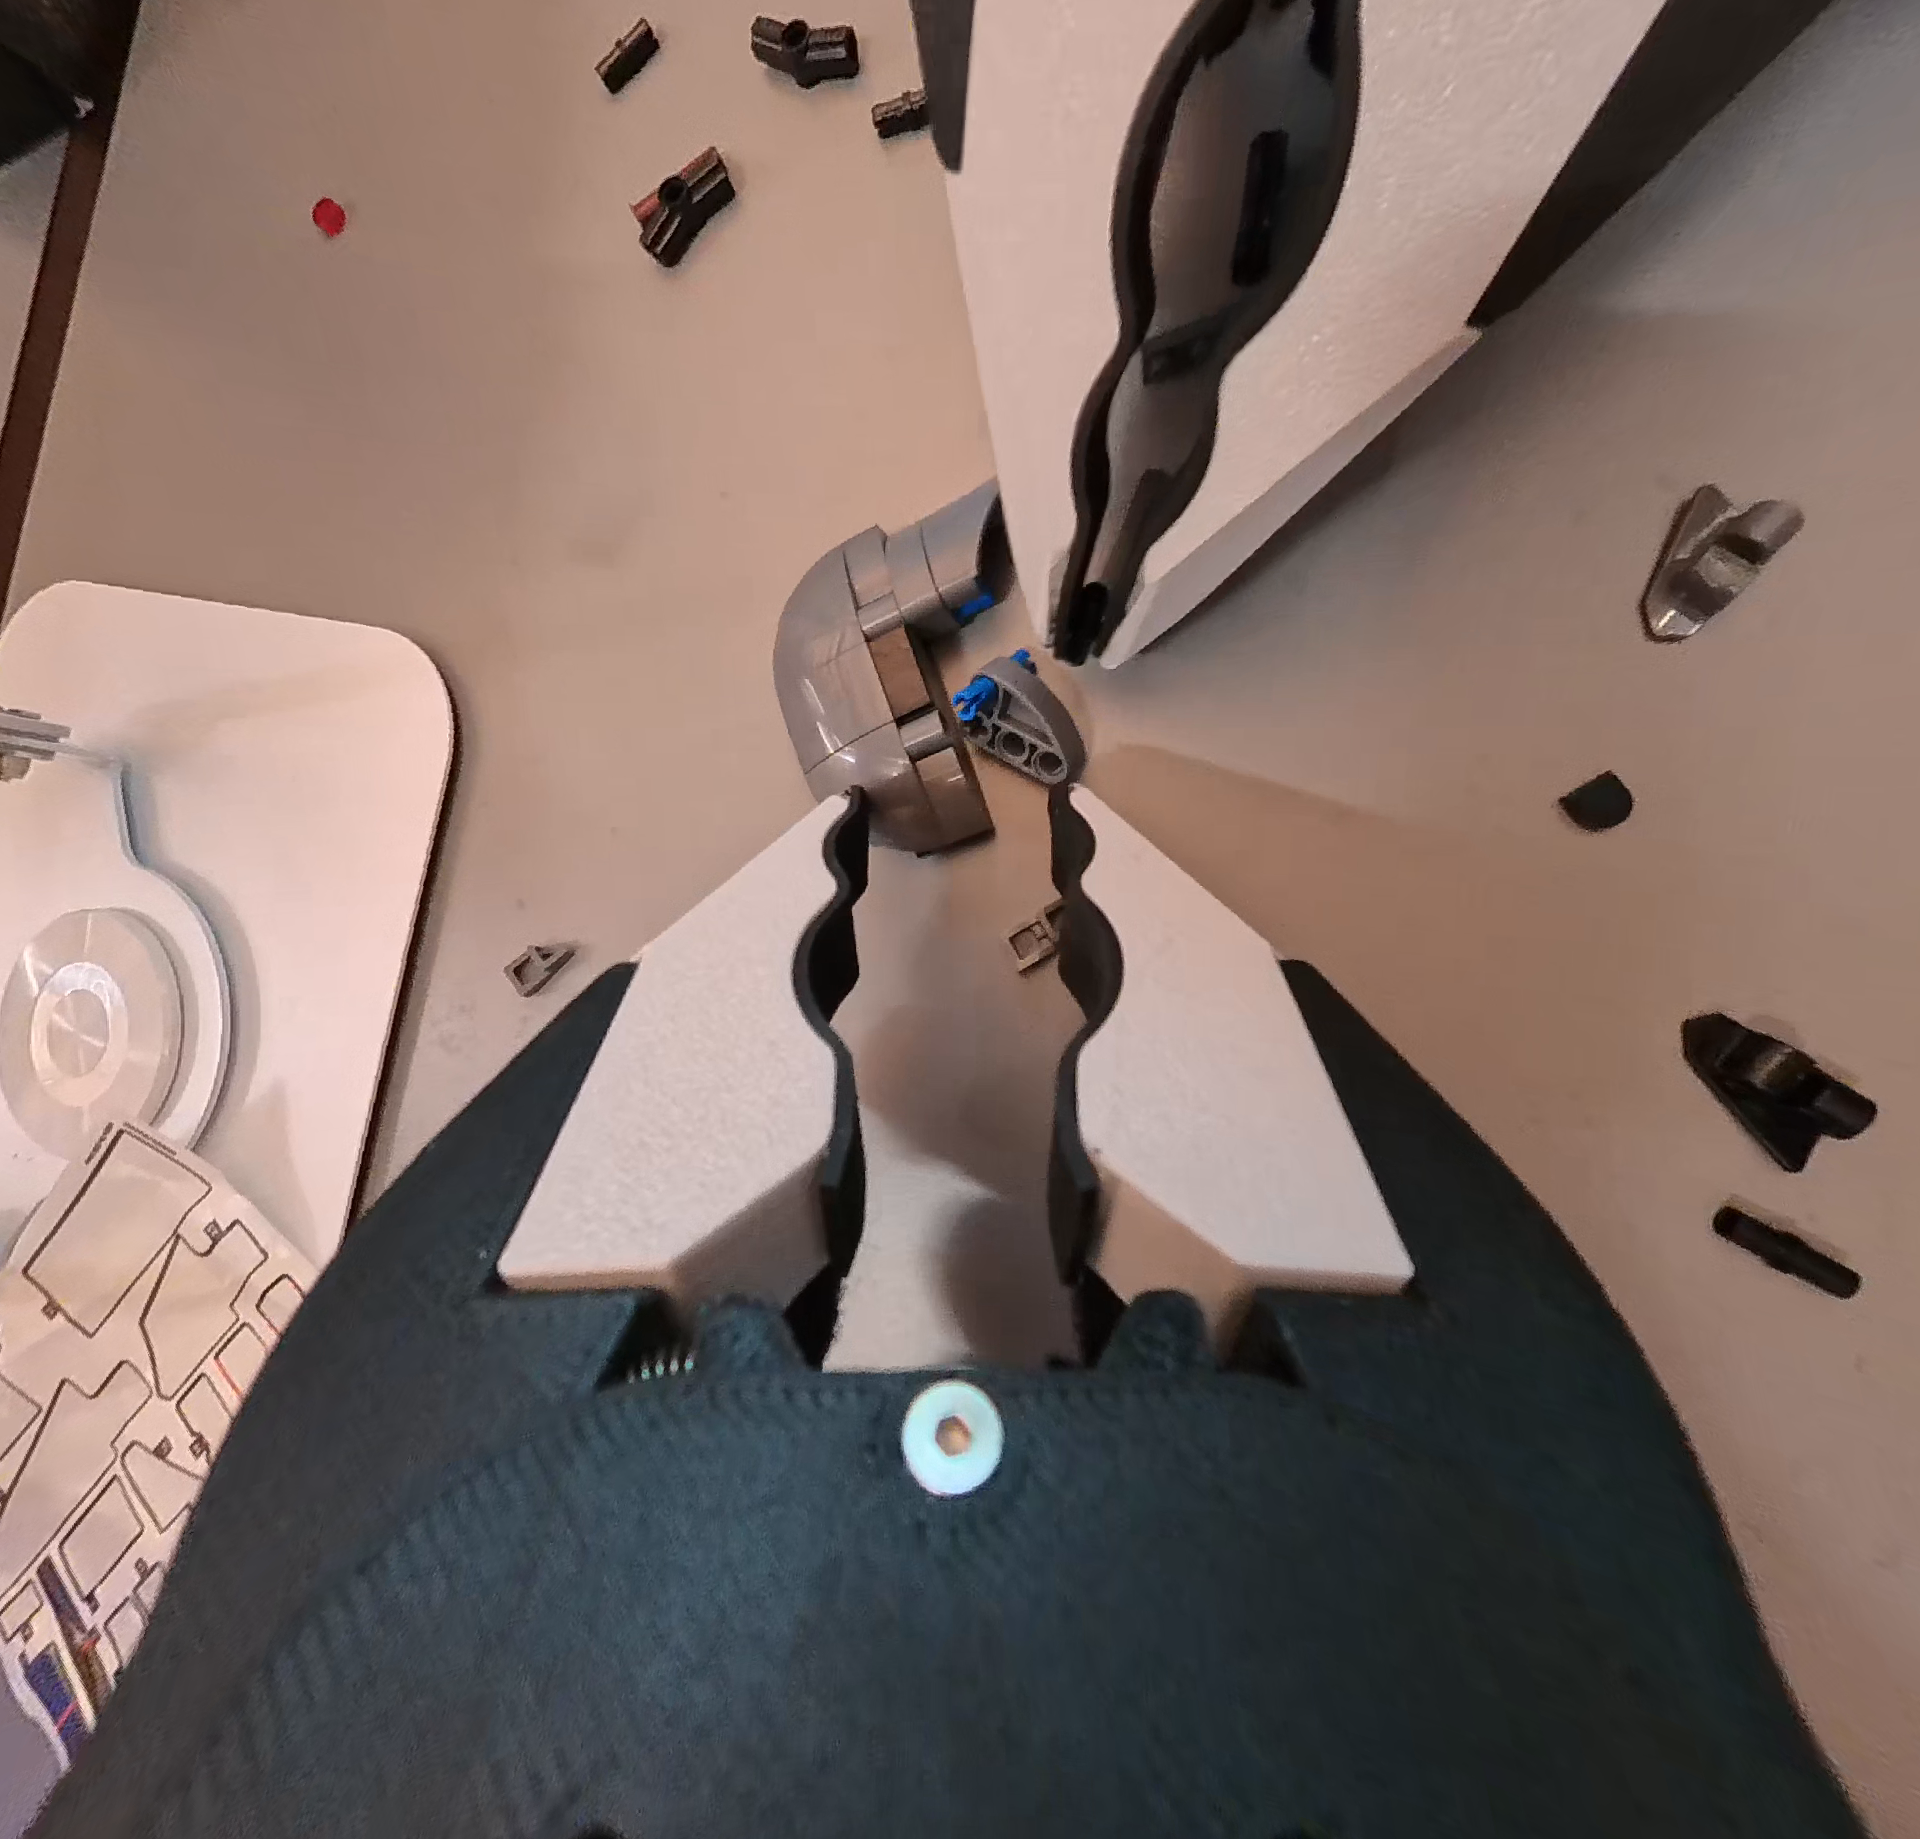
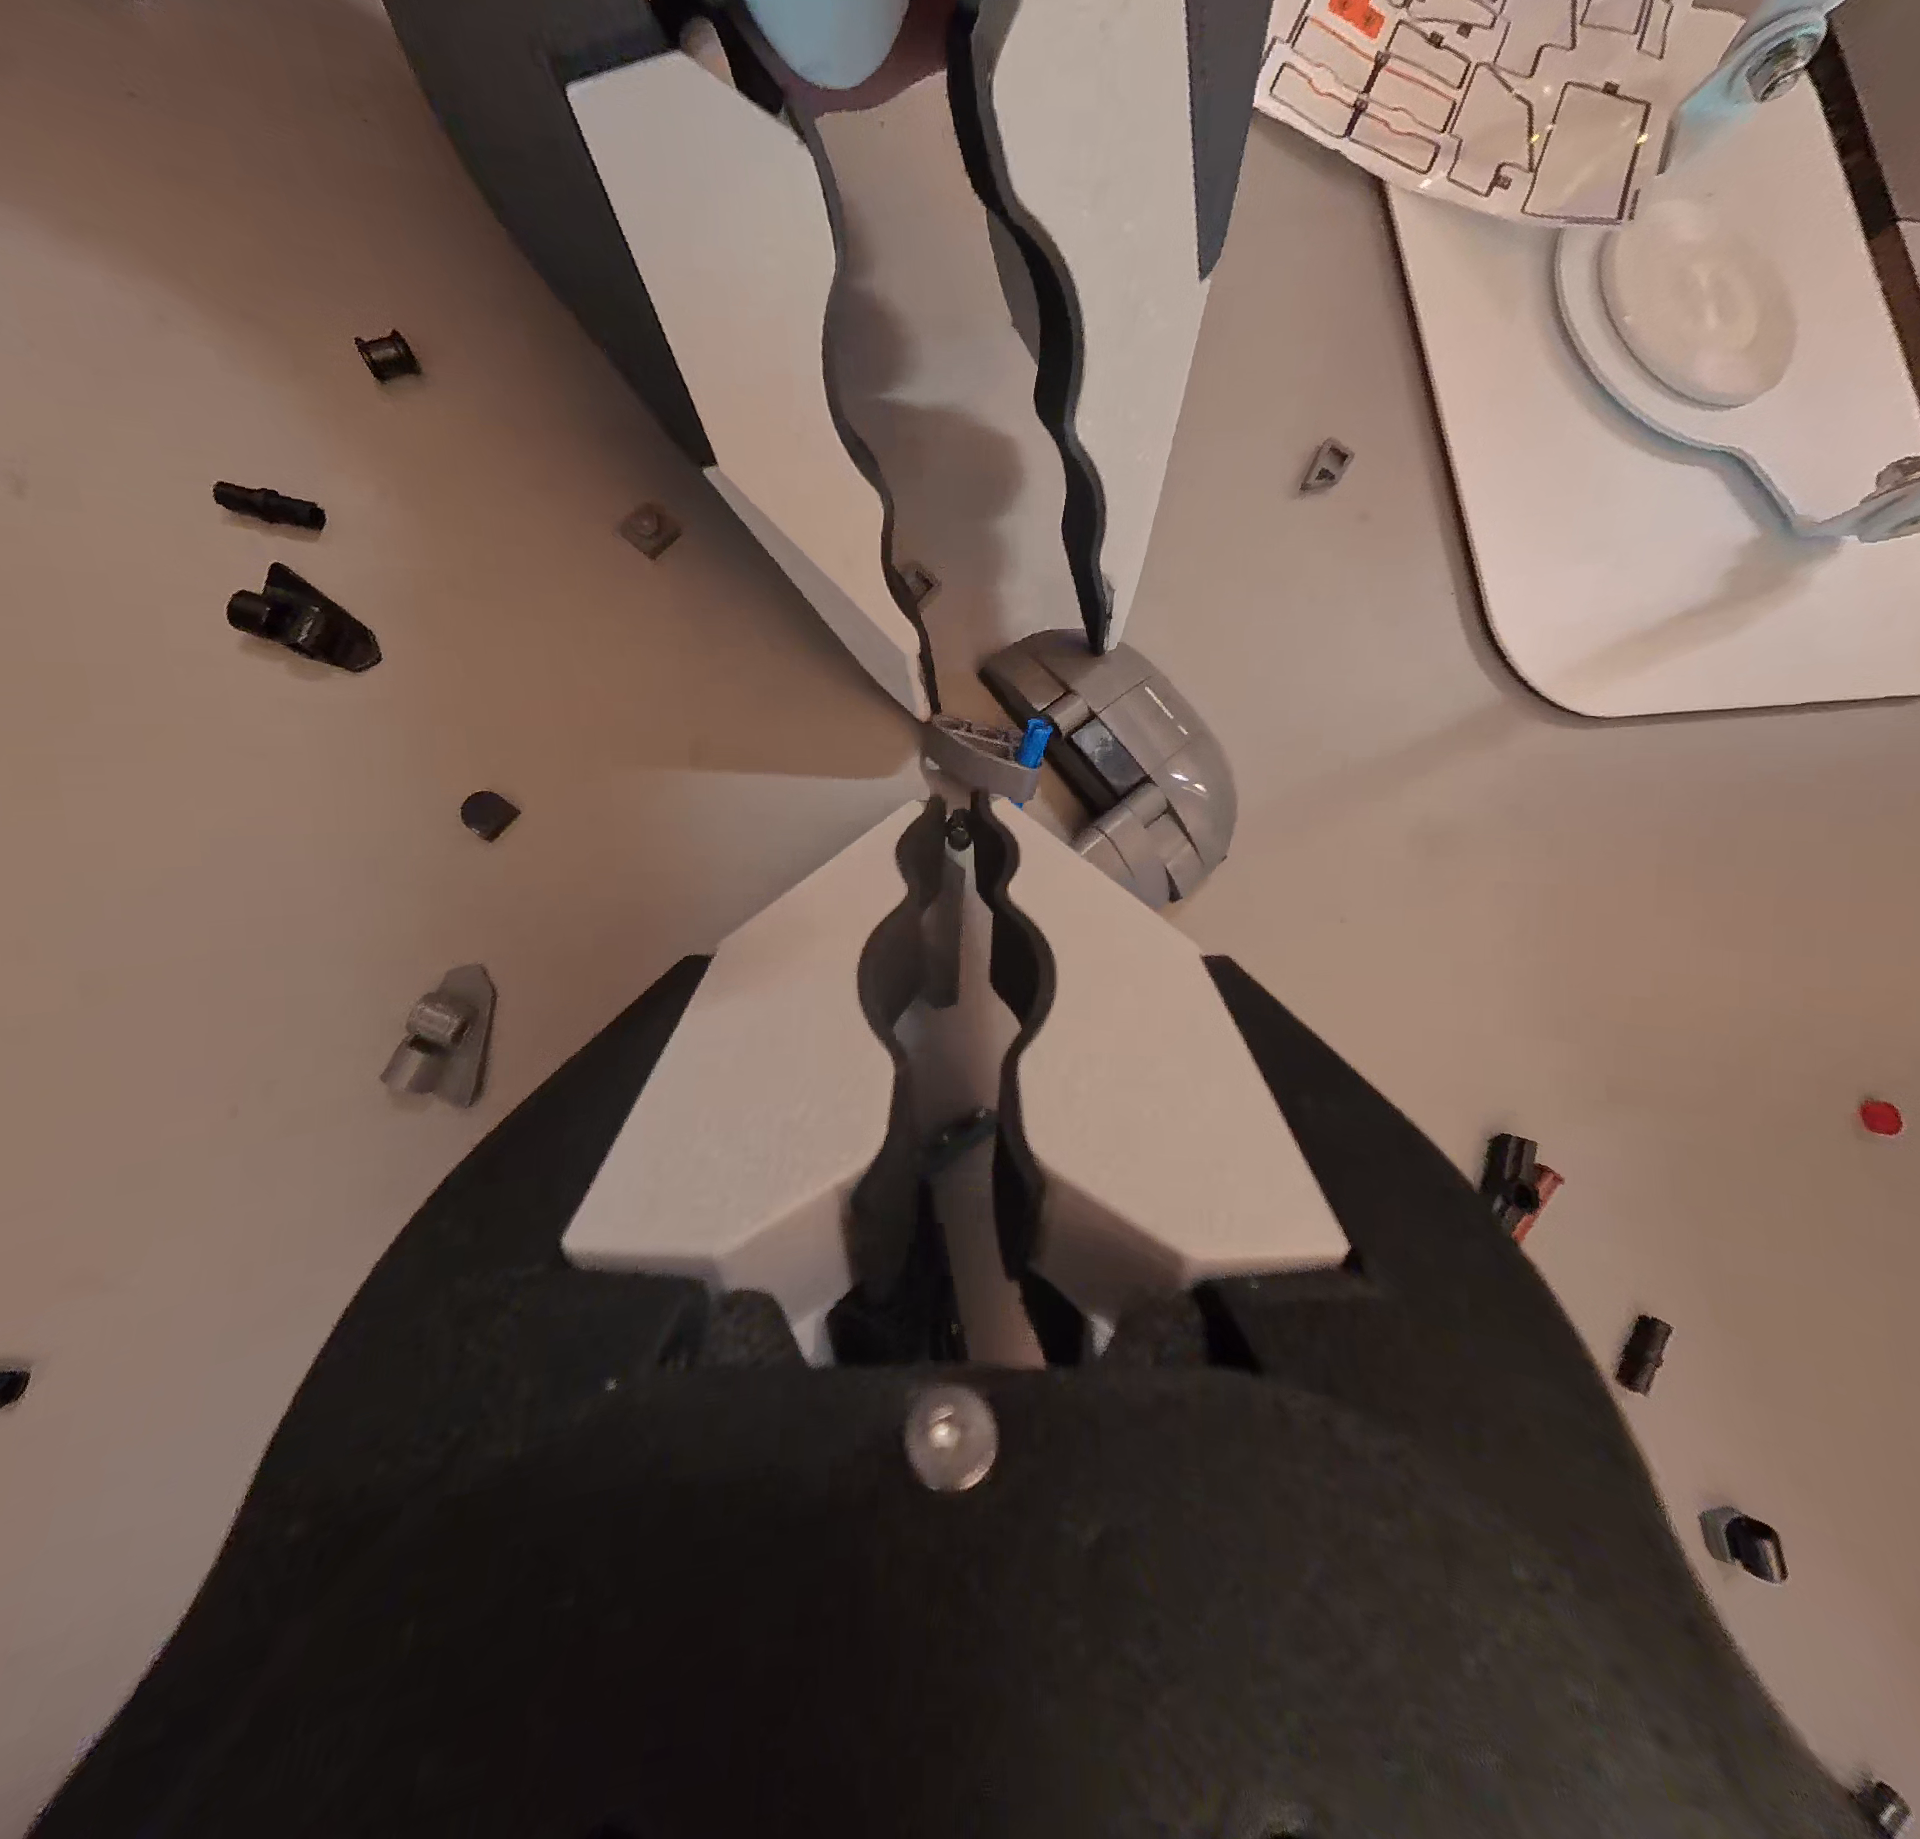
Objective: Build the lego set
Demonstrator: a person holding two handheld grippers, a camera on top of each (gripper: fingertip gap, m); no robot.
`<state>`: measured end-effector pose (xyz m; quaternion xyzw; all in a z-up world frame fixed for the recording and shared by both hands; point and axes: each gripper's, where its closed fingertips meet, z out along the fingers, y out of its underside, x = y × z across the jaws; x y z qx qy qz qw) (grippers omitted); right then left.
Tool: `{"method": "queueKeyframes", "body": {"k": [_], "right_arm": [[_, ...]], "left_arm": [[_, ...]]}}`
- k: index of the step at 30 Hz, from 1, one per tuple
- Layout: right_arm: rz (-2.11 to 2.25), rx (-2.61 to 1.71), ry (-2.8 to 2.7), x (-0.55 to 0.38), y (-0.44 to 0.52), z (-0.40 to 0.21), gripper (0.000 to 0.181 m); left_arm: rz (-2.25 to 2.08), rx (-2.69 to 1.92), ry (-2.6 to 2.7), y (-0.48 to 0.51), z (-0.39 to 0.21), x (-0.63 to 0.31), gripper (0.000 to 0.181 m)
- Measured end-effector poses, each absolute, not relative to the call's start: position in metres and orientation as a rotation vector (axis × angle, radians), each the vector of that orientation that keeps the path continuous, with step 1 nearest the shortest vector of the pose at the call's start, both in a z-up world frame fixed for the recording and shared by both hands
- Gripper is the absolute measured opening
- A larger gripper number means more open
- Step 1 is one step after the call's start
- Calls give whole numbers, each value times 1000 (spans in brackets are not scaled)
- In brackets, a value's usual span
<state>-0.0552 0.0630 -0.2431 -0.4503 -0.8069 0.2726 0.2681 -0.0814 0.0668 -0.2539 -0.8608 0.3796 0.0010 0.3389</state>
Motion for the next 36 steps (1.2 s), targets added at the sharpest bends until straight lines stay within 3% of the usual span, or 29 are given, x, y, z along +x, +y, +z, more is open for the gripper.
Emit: {"method": "queueKeyframes", "body": {"k": [11, 17, 26, 36], "right_arm": [[738, -1194, -2174, -63, 55, -246, 3], [764, -1228, -2113, -59, 68, -234, 3], [742, -1303, -2091, -53, 82, -238, 3], [730, -1328, -2124, -56, 78, -249, 6]], "left_arm": [[6, -2245, 1003, 64, -254, -74, 30], [98, -2192, 988, 71, -243, -77, 38], [134, -2080, 1131, 67, -237, -51, 20], [127, -2133, 1128, 68, -249, -51, 17]]}}
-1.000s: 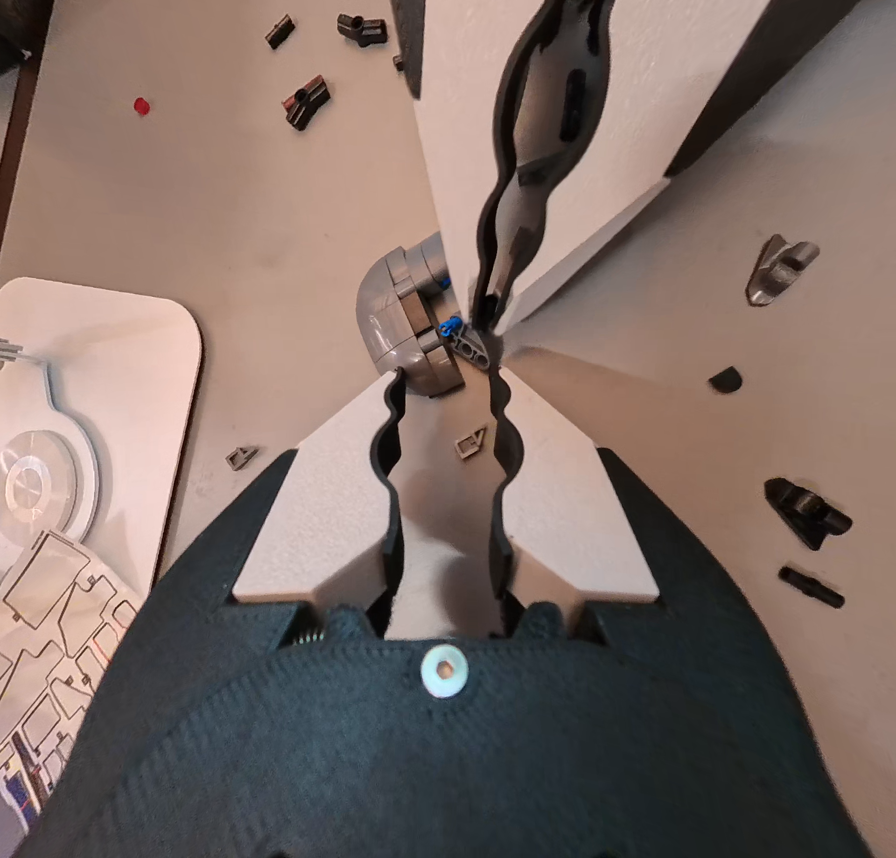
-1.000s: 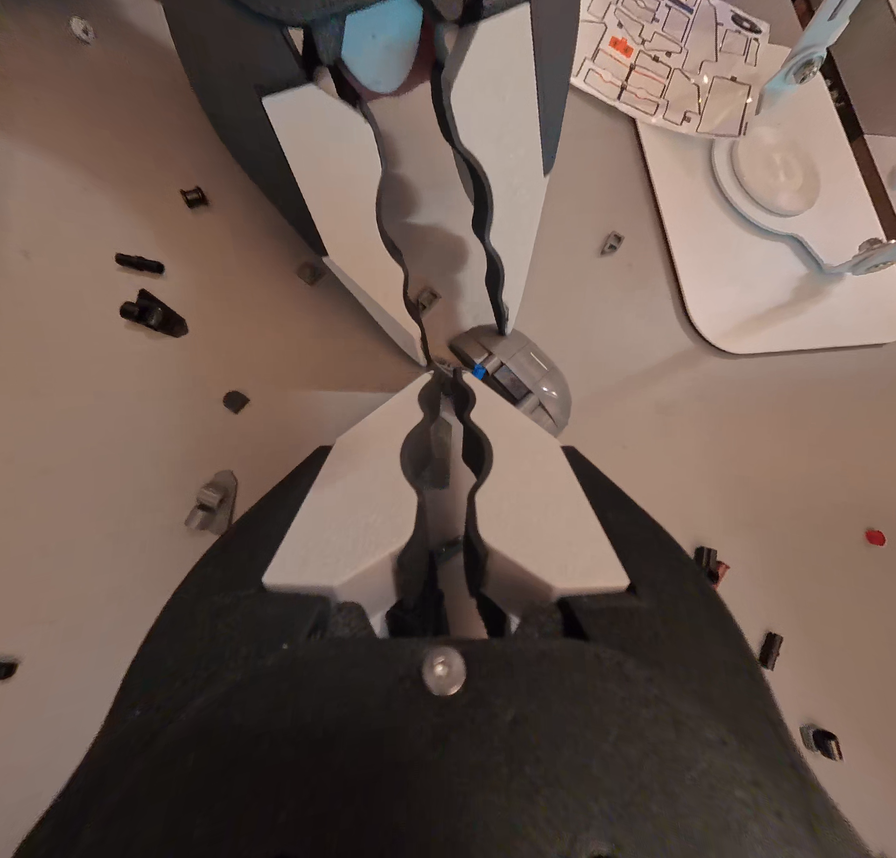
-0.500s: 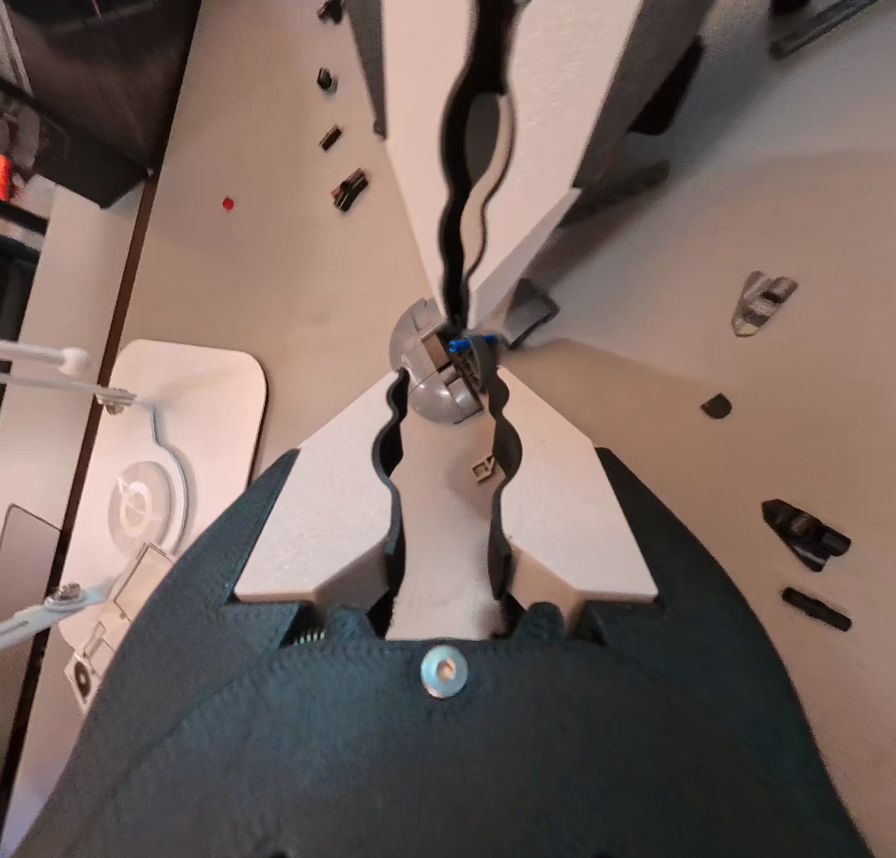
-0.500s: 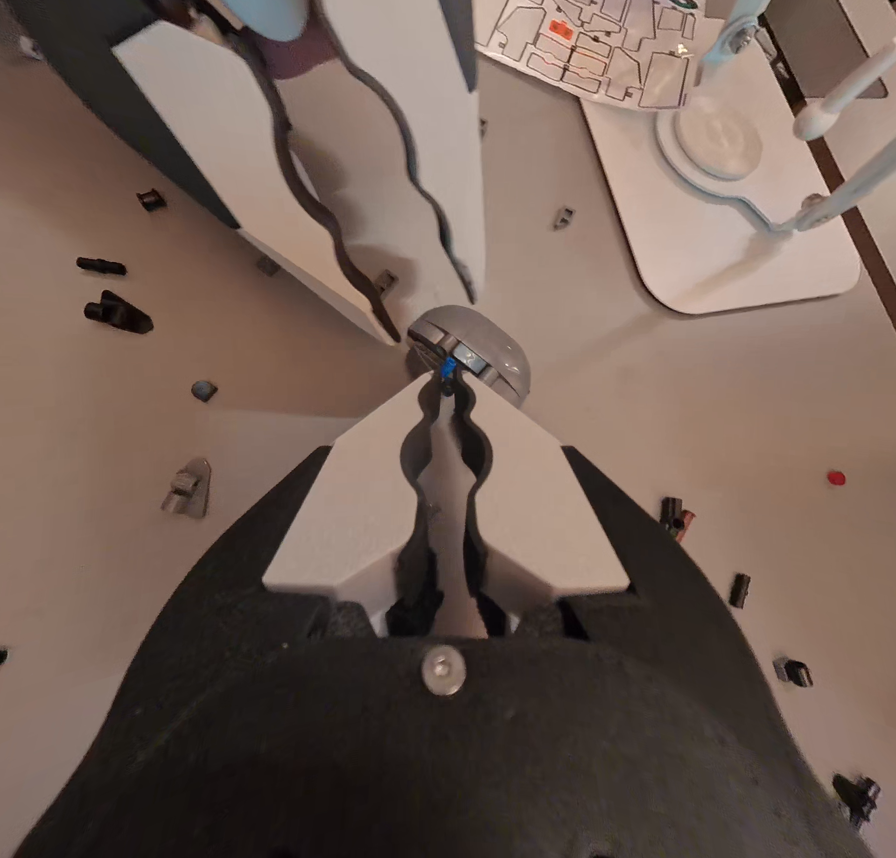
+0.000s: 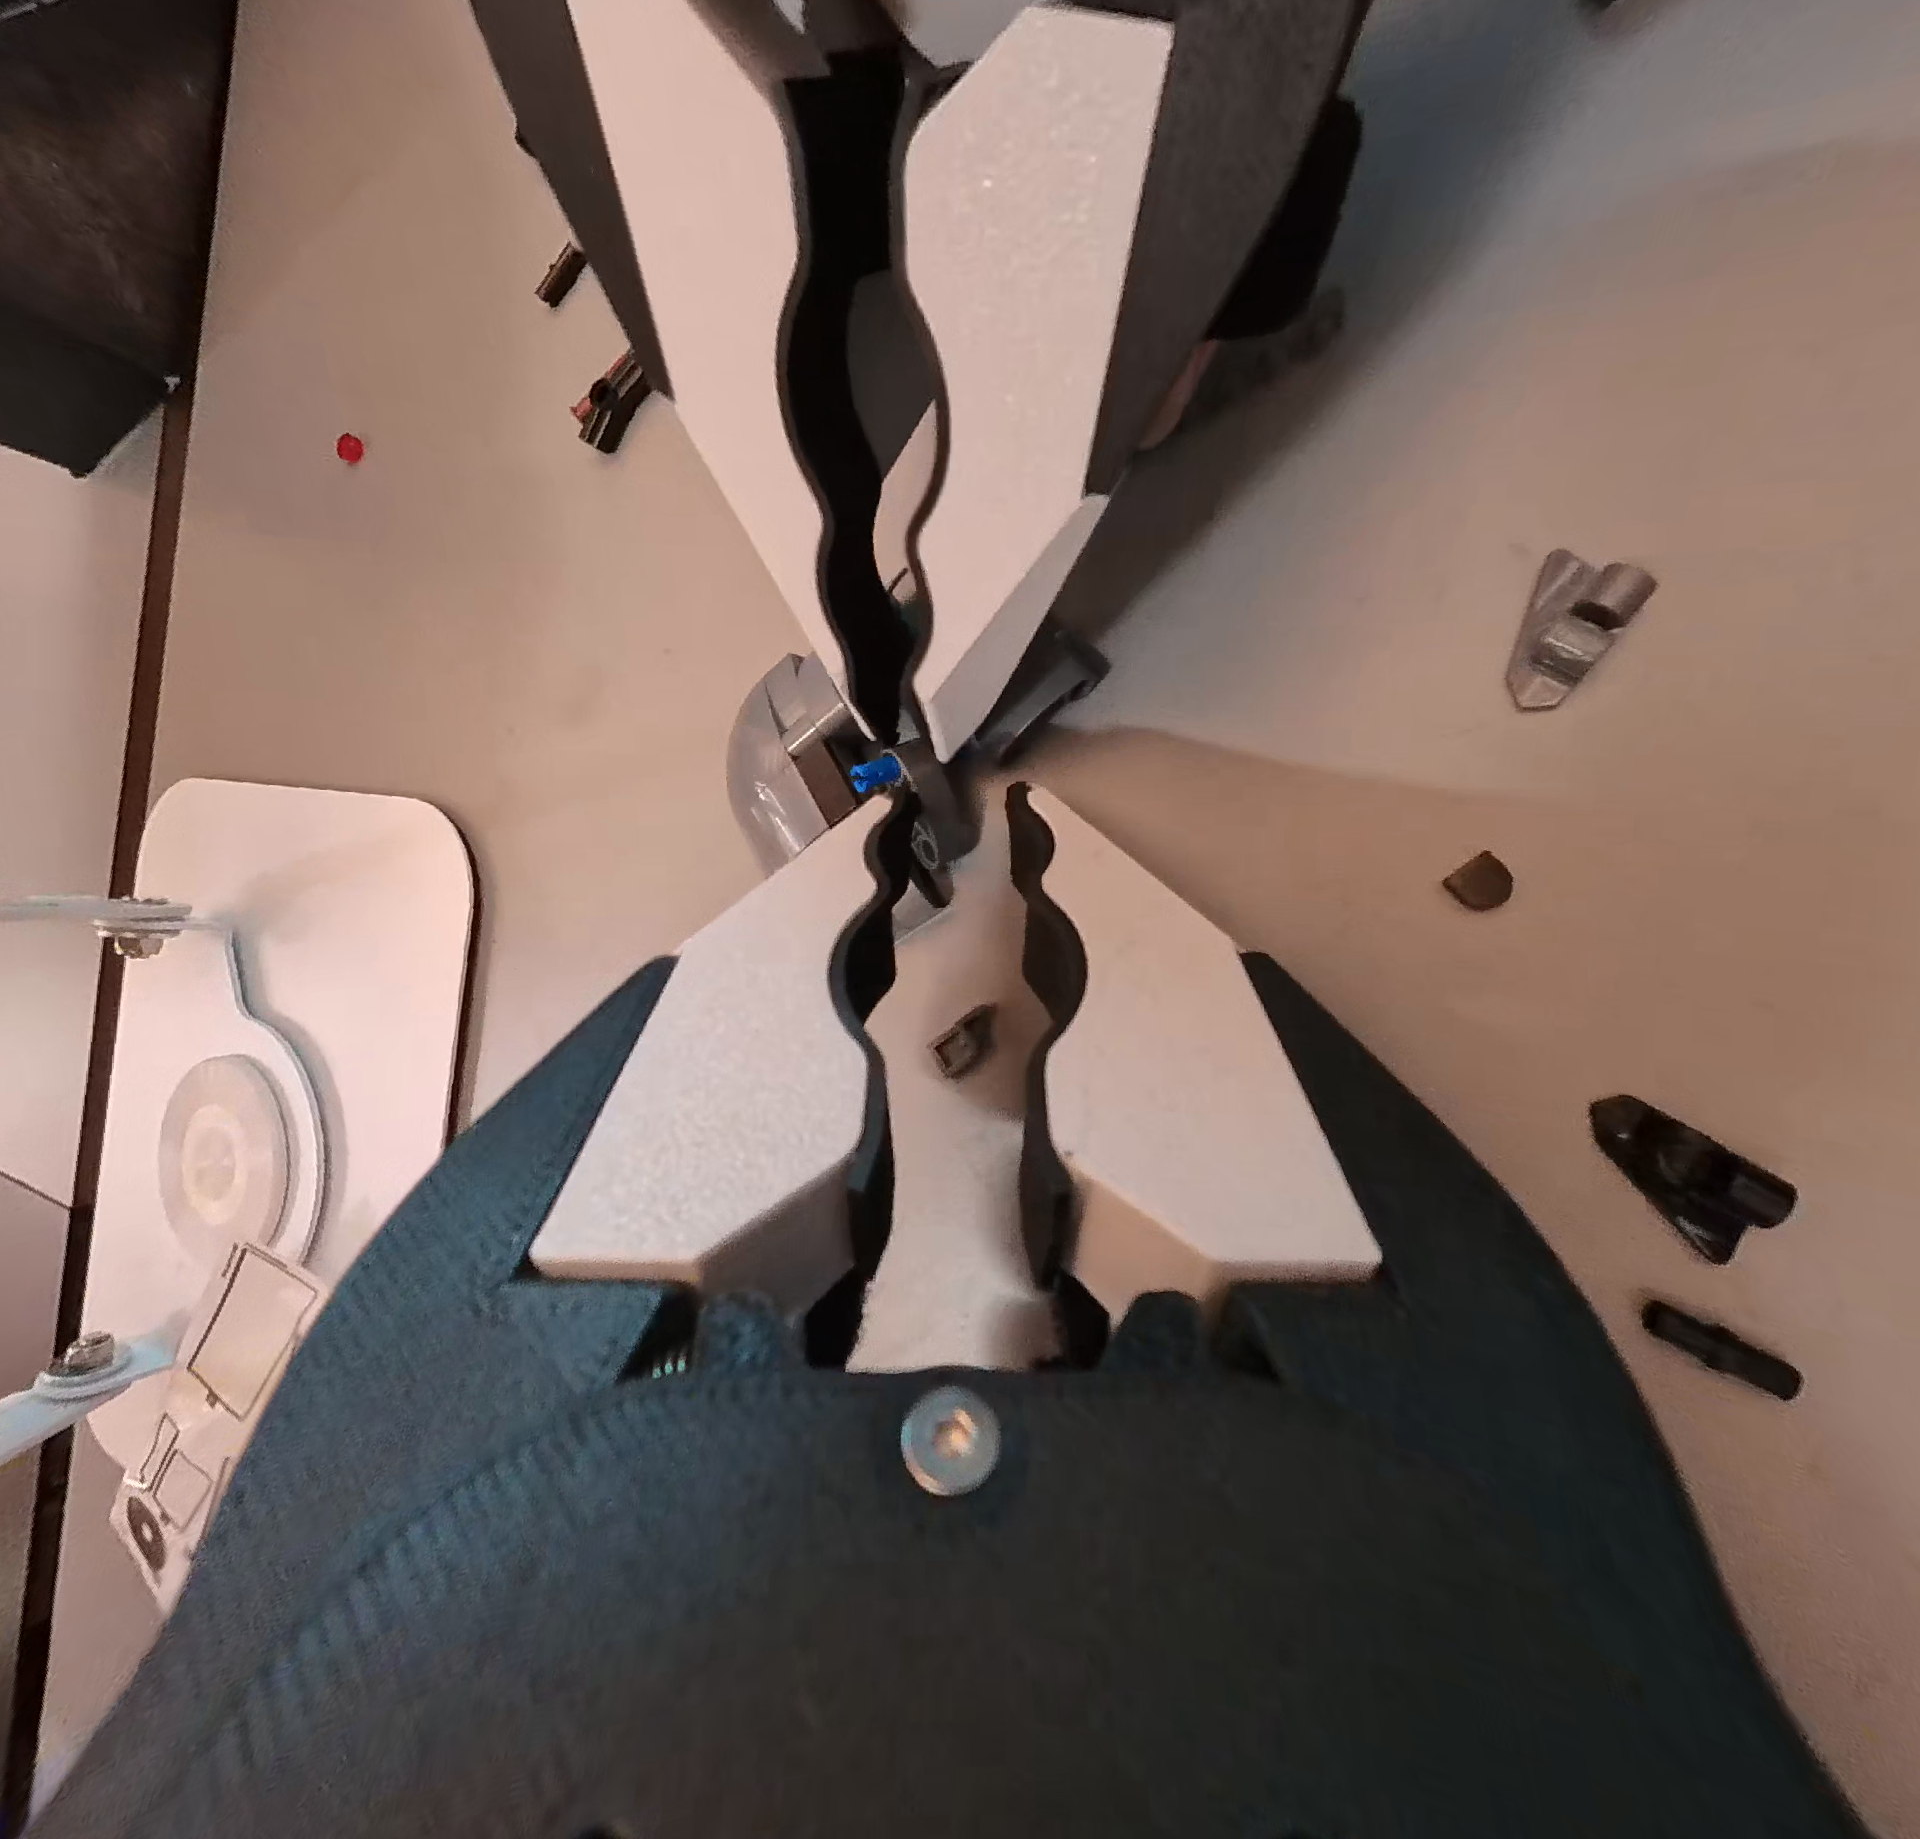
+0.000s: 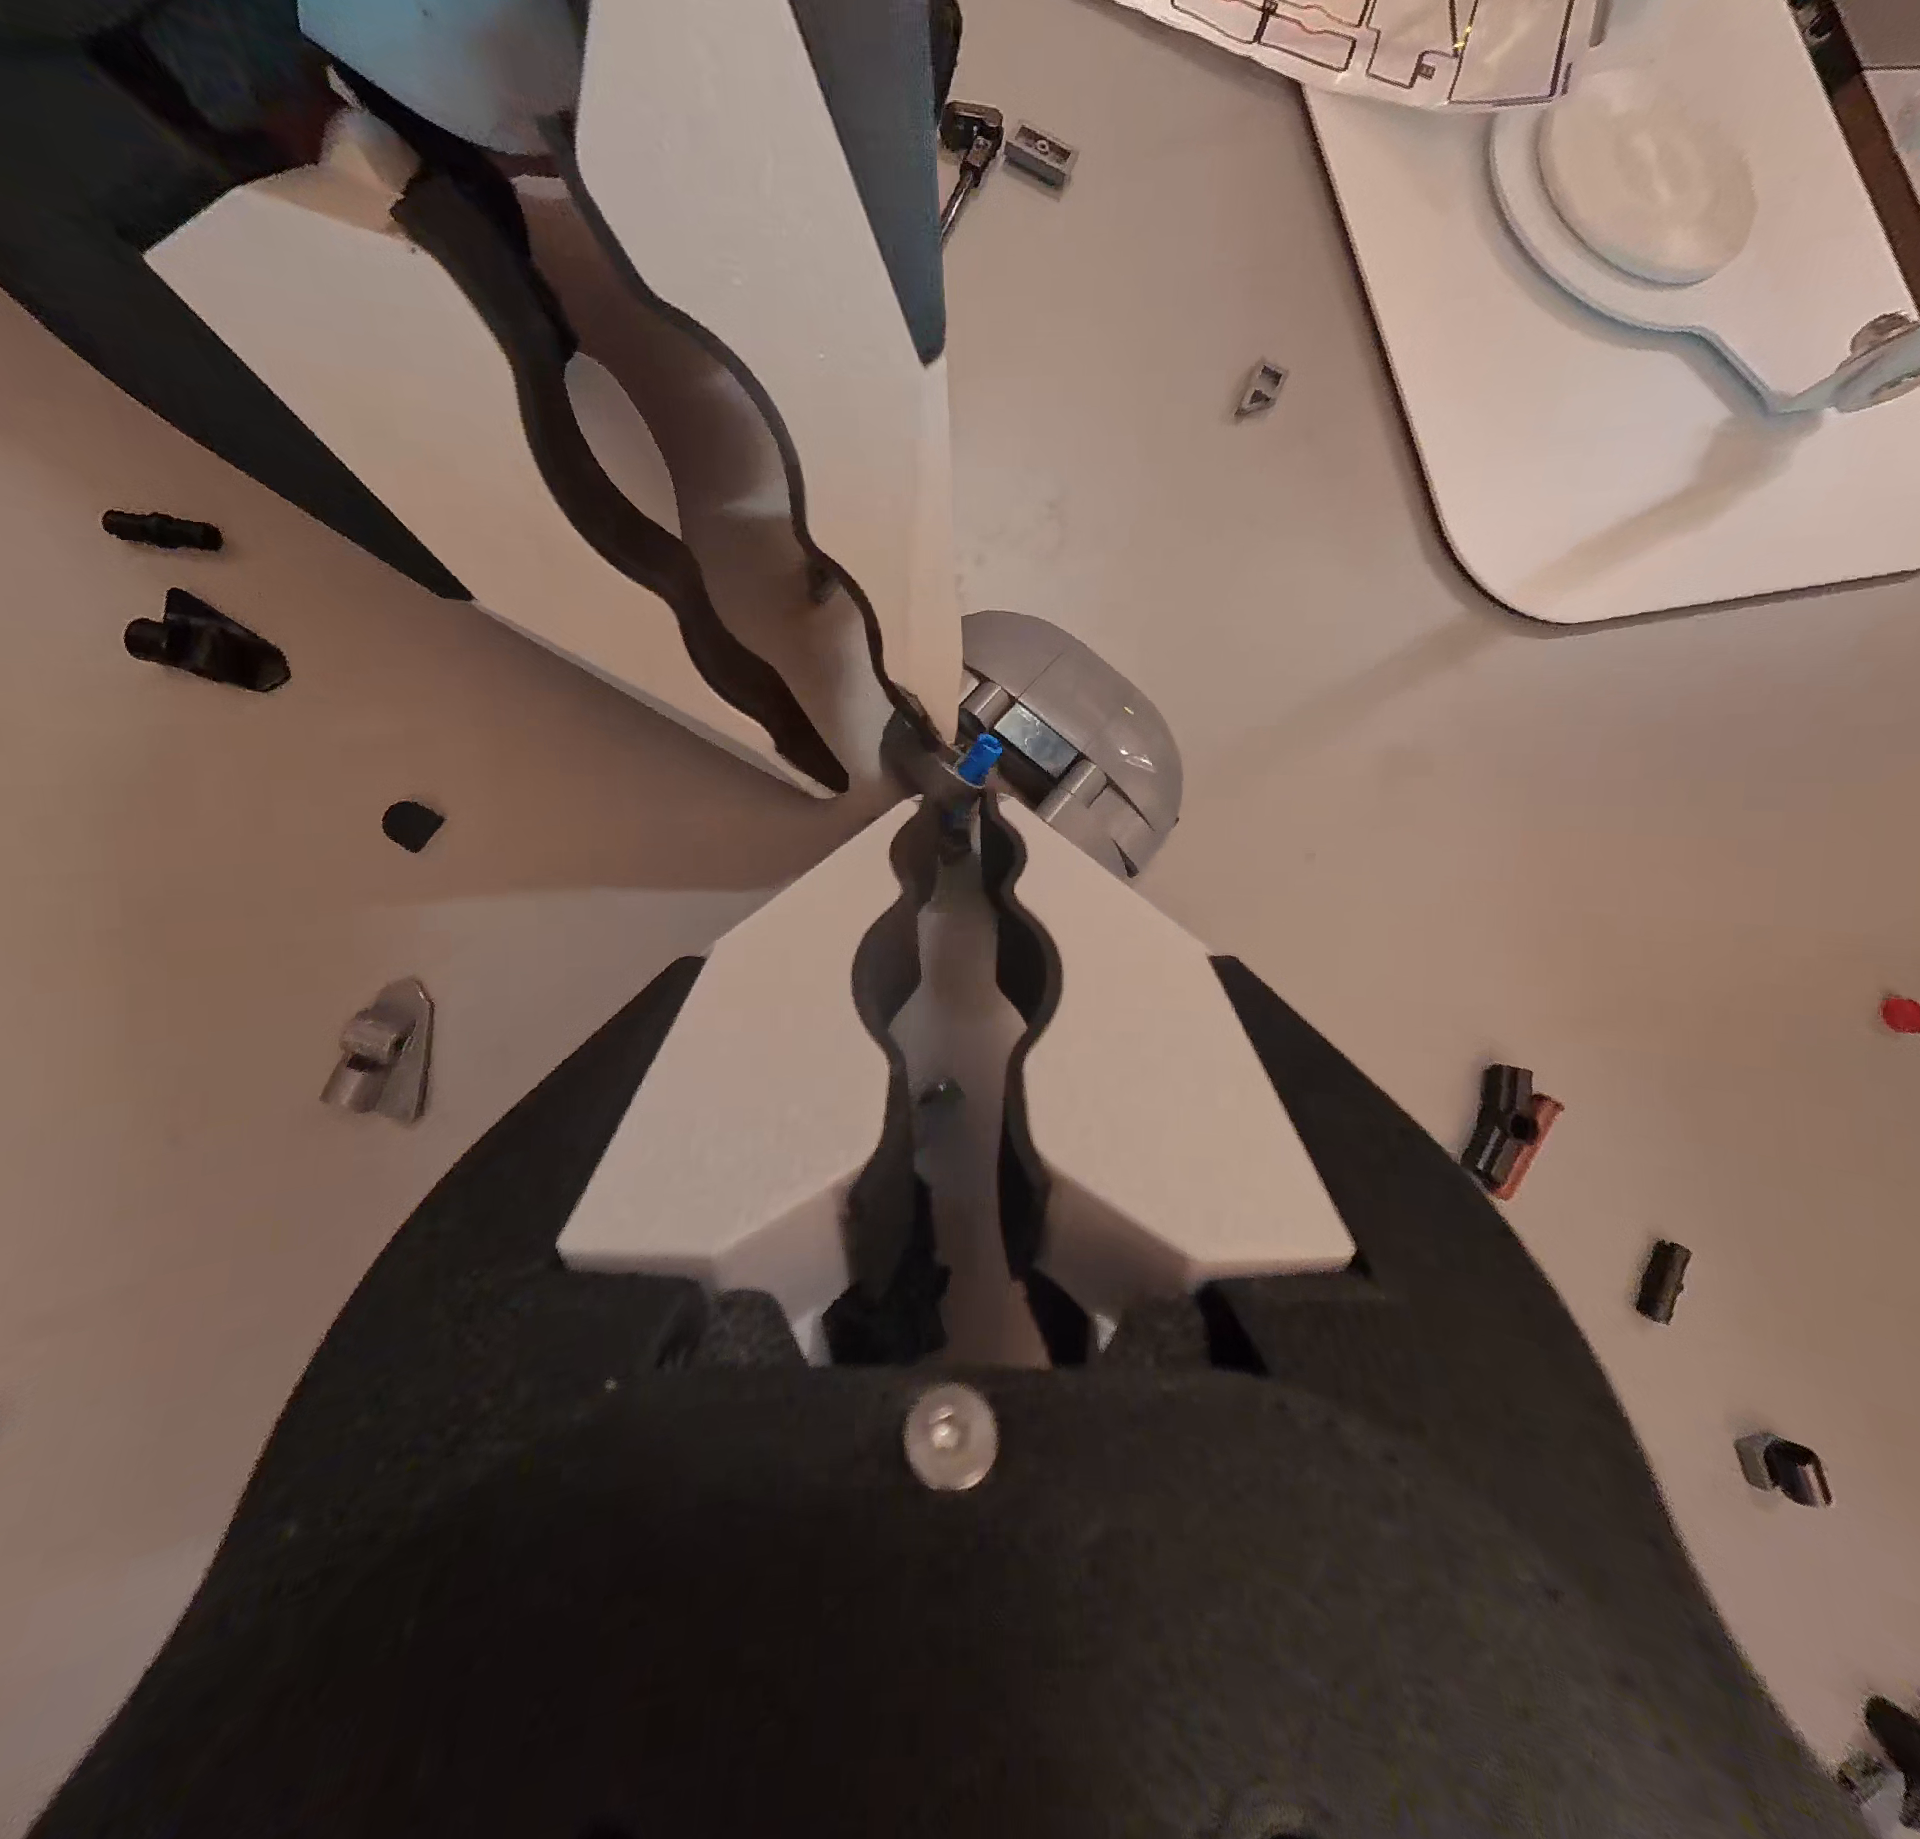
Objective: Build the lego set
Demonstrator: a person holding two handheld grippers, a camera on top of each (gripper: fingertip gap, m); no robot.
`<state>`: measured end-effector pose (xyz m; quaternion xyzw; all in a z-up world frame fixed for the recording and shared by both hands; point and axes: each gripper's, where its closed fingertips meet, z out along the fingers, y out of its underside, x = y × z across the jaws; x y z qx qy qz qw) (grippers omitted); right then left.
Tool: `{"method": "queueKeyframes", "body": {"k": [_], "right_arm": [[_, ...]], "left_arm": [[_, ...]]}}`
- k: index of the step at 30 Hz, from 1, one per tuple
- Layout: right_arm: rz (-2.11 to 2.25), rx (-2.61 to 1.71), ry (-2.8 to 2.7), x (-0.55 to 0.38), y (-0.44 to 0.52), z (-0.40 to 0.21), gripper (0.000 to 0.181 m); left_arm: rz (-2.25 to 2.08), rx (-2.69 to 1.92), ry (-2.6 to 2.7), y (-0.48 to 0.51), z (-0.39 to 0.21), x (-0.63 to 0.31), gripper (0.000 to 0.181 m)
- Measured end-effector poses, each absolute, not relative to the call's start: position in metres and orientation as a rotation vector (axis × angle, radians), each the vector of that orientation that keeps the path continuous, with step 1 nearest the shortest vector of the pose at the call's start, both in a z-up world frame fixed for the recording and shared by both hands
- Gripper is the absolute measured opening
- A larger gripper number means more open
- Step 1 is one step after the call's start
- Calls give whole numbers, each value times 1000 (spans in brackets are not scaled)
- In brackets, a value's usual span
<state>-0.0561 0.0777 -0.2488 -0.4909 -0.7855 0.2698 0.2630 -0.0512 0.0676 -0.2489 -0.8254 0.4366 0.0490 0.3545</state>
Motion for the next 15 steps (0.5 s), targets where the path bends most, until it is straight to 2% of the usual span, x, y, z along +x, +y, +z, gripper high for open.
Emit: {"method": "queueKeyframes", "body": {"k": [15], "right_arm": [[738, -1363, -2125, -58, 76, -253, 6]], "left_arm": [[-36, -2205, 1012, 68, -254, -54, 18]]}}
